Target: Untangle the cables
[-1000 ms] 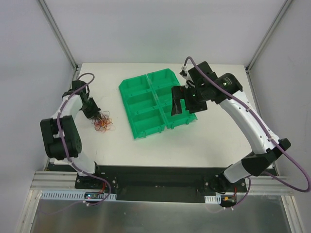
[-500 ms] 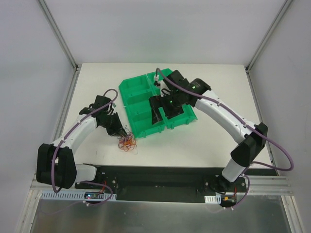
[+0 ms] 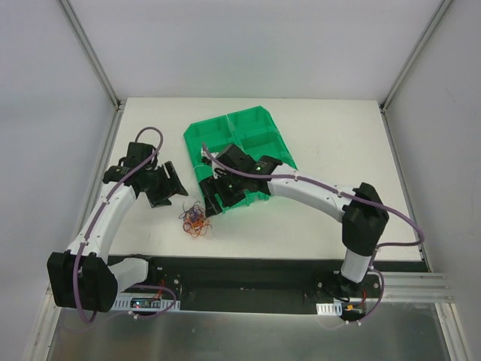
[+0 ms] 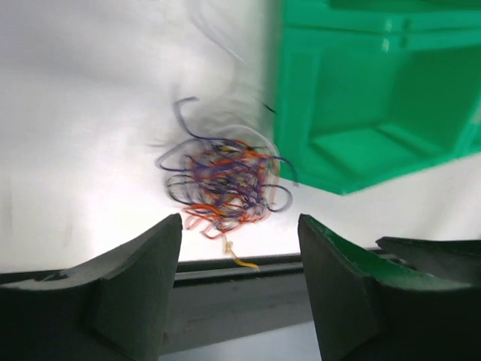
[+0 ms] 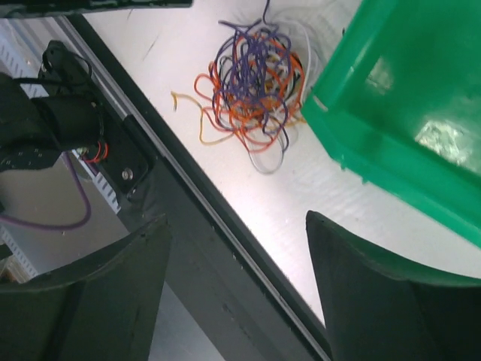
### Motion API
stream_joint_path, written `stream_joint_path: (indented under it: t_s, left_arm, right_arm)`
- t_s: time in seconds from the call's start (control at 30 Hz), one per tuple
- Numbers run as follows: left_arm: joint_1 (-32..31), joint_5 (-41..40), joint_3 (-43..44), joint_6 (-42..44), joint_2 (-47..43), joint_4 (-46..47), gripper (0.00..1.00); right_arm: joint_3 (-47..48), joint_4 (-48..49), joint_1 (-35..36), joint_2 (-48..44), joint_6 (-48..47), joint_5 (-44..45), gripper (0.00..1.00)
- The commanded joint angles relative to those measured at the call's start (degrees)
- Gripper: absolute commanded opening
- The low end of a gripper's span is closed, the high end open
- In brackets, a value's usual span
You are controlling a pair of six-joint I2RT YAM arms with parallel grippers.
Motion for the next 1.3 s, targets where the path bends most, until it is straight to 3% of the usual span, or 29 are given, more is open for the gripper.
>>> stream_joint_path:
  t_s: [0.0,0.07,0.27,0.53,0.67,0.83,0.97,1.1,1.27]
  left_arm:
    - [1.62,-13.78,0.98,1.04,-3.63,-8.4,0.59]
    - [1.8,-14.77,-1.39,0.41,-5.3,-8.49,0.56]
    - [1.8,-2.21,-8.25,1.39,-4.96,-5.51,0.56]
    - [1.97,4.83,-11.95,-3.36,-0.4,1.43,0.55]
    - [2.33,5.1,-11.95,-3.72,2.77,2.05,0.5]
    - [4.08,3.08,-13.27,-4.95,0.58,2.4,0.5]
    - [5.57,4.92,-13.88,-4.68,1.1,2.67,0.52]
    - [5.76,8.52,-14.15,-4.06,2.42,5.21,0.65]
    - [5.84,8.88,-13.45,-5.12,4.09,6.1,0.66]
  right_arm:
    - [4.57,7.02,2.37,3.94,2.94,0.92,0.71]
    - [5.19,7.46,3.08,5.96,2.67,2.15,0.66]
    - [6.94,10.71,3.08,10.89,4.96,1.45,0.55]
    - [11.52,9.66,3.08,16.78,3.99,1.37,0.46]
    - [13.18,8.43,3.0,18.45,3.65,3.12,0.43]
    - [16.44,6.5,3.0,21.0,2.76,4.0,0.38]
    - [18.9,3.43,3.08,21.88,2.06,4.35,0.2]
    - [17.59,4.47,3.0,20.39,1.8,2.95,0.07]
    - [17.68,4.21,2.91,21.62,2.5,0.84,0.17]
